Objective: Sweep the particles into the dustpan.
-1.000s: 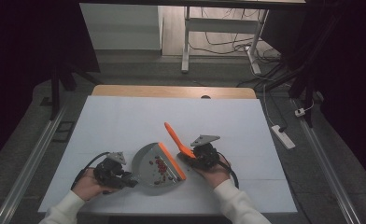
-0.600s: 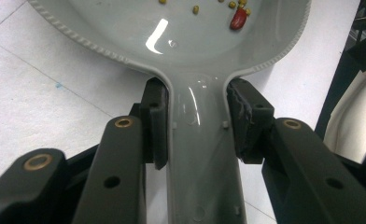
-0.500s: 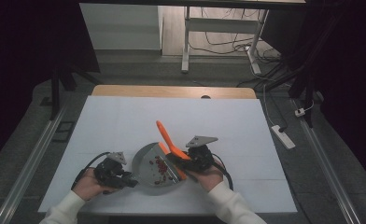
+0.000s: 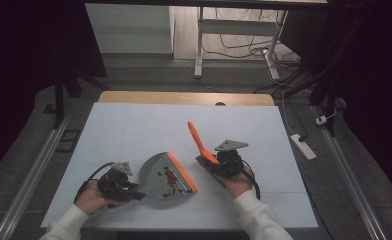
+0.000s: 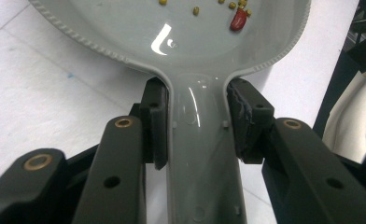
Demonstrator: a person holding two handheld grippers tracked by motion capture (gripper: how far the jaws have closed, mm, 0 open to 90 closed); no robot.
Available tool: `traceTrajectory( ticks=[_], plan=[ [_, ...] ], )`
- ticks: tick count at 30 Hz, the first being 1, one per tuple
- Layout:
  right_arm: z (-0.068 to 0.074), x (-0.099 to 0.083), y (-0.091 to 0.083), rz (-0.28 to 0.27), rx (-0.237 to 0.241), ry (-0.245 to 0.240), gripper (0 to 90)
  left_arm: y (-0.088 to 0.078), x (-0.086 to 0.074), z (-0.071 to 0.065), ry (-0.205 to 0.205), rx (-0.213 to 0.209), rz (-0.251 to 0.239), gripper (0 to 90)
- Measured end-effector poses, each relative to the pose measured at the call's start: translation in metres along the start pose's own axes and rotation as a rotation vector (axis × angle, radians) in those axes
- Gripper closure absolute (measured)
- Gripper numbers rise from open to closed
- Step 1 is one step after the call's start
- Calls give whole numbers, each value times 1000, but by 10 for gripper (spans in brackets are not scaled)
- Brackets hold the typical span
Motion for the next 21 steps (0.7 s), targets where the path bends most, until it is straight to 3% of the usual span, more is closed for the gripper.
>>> traceTrajectory(
  ticks=[8,15,21],
  plan=[
    [-14,1,-9,-20,-18,15,696,-15,0,12,-62,59,-83,622],
    [-24,2,-24,-54,-8,18,696,-18,0,19,-119,136,-117,621],
    [-32,-2,-39,-62,-2,10,696,-19,-2,22,-154,171,-142,622]
  ],
)
Point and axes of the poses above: each handheld gripper's, and its own axes: y roughly forward along the jaws, x roughly out of its top, z roughly to its left, the point moved 4 cm from there along y, roughly forward along the jaws, and after that the axes turned 15 degrees about -z, right-handed, at the moved point
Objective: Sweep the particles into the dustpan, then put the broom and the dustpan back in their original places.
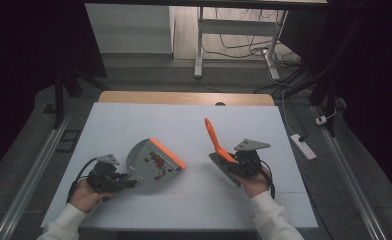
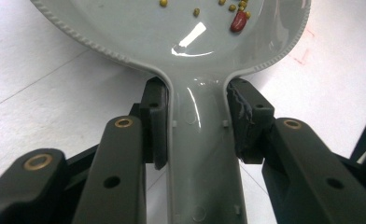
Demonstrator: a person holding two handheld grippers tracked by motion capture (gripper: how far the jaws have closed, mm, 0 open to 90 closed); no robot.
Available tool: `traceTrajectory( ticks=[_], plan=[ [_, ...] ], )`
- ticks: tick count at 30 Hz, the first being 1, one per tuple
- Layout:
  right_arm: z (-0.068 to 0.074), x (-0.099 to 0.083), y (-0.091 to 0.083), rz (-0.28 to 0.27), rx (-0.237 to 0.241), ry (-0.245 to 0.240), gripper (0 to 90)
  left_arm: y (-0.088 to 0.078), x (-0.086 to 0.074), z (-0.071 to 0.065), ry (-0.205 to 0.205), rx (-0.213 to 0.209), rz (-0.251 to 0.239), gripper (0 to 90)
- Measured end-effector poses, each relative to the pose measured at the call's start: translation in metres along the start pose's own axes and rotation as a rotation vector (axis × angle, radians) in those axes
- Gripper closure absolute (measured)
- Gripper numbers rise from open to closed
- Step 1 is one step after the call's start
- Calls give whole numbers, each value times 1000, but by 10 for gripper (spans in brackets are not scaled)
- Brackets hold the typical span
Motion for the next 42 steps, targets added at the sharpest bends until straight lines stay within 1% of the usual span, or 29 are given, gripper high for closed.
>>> traceTrajectory(
  ticks=[2,3,6,12,13,15,16,20,25,30,35,42],
  plan=[
    [-2,-2,-5,1,1,-4,696,-1,0,1,-11,14,-9,621],
    [-3,-4,-8,1,2,-7,696,-1,-1,2,-10,19,-9,621],
    [-6,-7,-17,-2,6,-18,697,-2,-1,2,-28,34,-23,622],
    [-10,-11,-33,-13,8,-13,696,-3,-2,2,-61,76,-44,622],
    [-10,-12,-36,-13,11,-11,696,-3,-2,2,-67,82,-50,622],
    [-9,-15,-40,-14,25,-13,697,-4,-1,1,-92,94,-74,621],
    [-9,-16,-42,-14,31,-15,696,-5,0,0,-95,102,-86,621],
    [-8,-19,-47,-10,48,-13,696,-4,2,-2,-101,142,-101,622],
    [-7,-22,-54,-8,62,-1,696,-5,-1,-1,-129,171,-117,622],
    [-4,-23,-60,-11,78,-3,696,-8,-4,-1,-153,202,-133,621],
    [-3,-24,-62,-9,90,10,696,-9,-6,-2,-167,229,-142,621],
    [1,-26,-61,1,109,12,696,-8,-6,-4,-177,256,-155,621]
  ],
)
Point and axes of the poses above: each handheld gripper's, and its own axes: y roughly forward along the jaws, x roughly out of its top, z roughly to its left, the point moved 4 cm from there along y, roughly forward along the jaws, and after that the axes turned 15 degrees about -z, right-handed, at the moved point
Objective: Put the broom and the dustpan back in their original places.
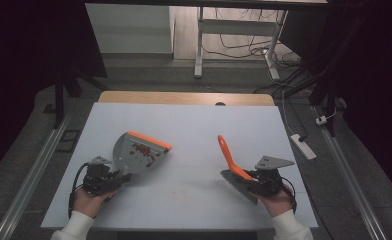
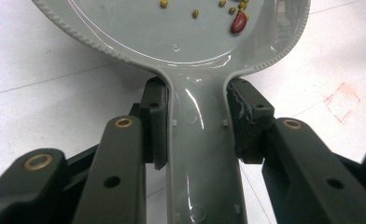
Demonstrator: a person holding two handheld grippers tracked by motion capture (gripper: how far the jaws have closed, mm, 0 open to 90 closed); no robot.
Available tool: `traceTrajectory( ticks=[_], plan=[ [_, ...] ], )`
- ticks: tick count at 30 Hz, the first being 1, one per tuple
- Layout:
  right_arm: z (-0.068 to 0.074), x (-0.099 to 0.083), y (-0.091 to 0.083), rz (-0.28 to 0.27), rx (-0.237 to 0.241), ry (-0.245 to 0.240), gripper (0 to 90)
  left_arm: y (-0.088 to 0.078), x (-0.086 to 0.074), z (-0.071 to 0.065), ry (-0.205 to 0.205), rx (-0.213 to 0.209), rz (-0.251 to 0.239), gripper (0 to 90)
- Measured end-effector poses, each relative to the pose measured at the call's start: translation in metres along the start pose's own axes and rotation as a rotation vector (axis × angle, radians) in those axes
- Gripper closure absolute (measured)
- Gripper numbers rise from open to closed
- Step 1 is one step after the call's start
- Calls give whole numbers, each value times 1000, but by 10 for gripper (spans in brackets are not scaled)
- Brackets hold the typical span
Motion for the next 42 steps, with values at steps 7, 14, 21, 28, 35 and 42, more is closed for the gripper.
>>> traceTrajectory(
  ticks=[7,14,21,28,35,42],
  plan=[
    [2,-1,1,7,5,6,696,1,-1,-2,-3,15,-3,621],
    [1,-2,-1,12,-4,20,696,-2,-3,1,-27,57,-17,621],
    [0,-5,0,23,-6,37,696,-3,-4,2,-55,105,-32,621],
    [0,-7,-1,32,-2,60,696,0,-7,1,-100,147,-40,621],
    [-2,-10,0,47,3,81,696,2,-8,1,-140,181,-51,621],
    [-11,-14,7,79,-18,107,696,7,-11,5,-156,201,-27,620]
  ],
)
Point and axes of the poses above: each handheld gripper's, and its own axes: y roughly forward along the jaws, x roughly out of its top, z roughly to its left, the point moved 4 cm from there along y, roughly forward along the jaws, and after that the axes turned 15 degrees about -z, right-handed, at the moved point
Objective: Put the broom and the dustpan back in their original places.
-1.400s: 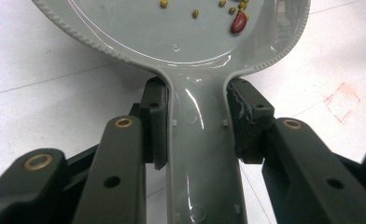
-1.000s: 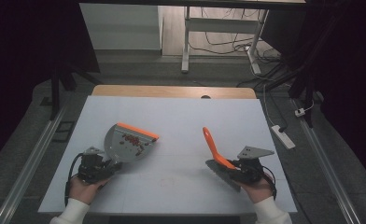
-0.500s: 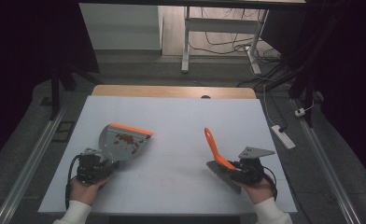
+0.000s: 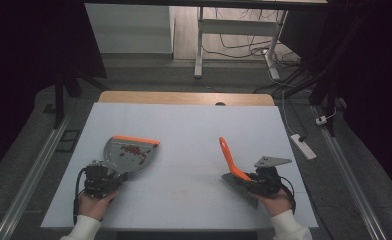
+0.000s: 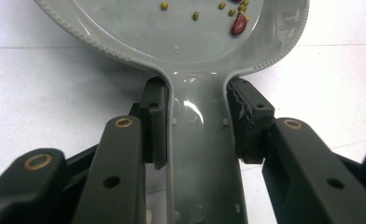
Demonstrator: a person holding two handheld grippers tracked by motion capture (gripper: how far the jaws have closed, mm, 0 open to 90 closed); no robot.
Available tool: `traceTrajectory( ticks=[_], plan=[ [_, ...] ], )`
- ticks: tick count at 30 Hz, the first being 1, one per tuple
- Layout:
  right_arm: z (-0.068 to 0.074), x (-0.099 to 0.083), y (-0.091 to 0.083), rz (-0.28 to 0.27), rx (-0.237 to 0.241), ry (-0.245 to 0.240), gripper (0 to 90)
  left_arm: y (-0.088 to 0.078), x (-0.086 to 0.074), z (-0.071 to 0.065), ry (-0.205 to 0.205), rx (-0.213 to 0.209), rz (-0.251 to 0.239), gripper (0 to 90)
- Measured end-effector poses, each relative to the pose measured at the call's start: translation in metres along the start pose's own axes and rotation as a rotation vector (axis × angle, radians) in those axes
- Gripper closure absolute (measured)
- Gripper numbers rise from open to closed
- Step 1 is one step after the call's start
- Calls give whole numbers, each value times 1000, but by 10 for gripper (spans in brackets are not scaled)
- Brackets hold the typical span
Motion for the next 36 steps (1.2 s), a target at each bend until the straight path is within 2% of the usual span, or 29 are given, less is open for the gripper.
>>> traceTrajectory(
  ticks=[4,11,13,17,19,22,27,36],
  plan=[
    [-7,-2,6,33,-40,0,696,3,-1,1,-5,6,14,619],
    [-18,-1,7,38,-67,24,686,5,-3,0,-6,13,16,617],
    [-23,-2,7,40,-85,11,670,5,-4,0,-3,11,18,616],
    [-35,-3,8,43,-112,34,619,4,-4,0,-4,5,17,614],
    [-40,-4,8,51,-114,47,598,4,-4,0,-5,4,15,611],
    [-43,-6,10,61,-122,36,569,2,-4,0,-3,-2,11,597],
    [-47,-7,12,74,-139,29,520,-1,-4,-1,3,-20,-12,495],
    [-56,-11,15,97,-165,54,463,-7,-4,-1,23,-31,-31,416]
  ],
)
Point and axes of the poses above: each handheld gripper's, and its own axes: y roughly forward along the jaws, x roughly out of its top, z roughly to its left, the point moved 4 cm from there along y, roughly forward along the jaws, and after that the axes turned 15 degrees about -z, right-handed, at the moved point
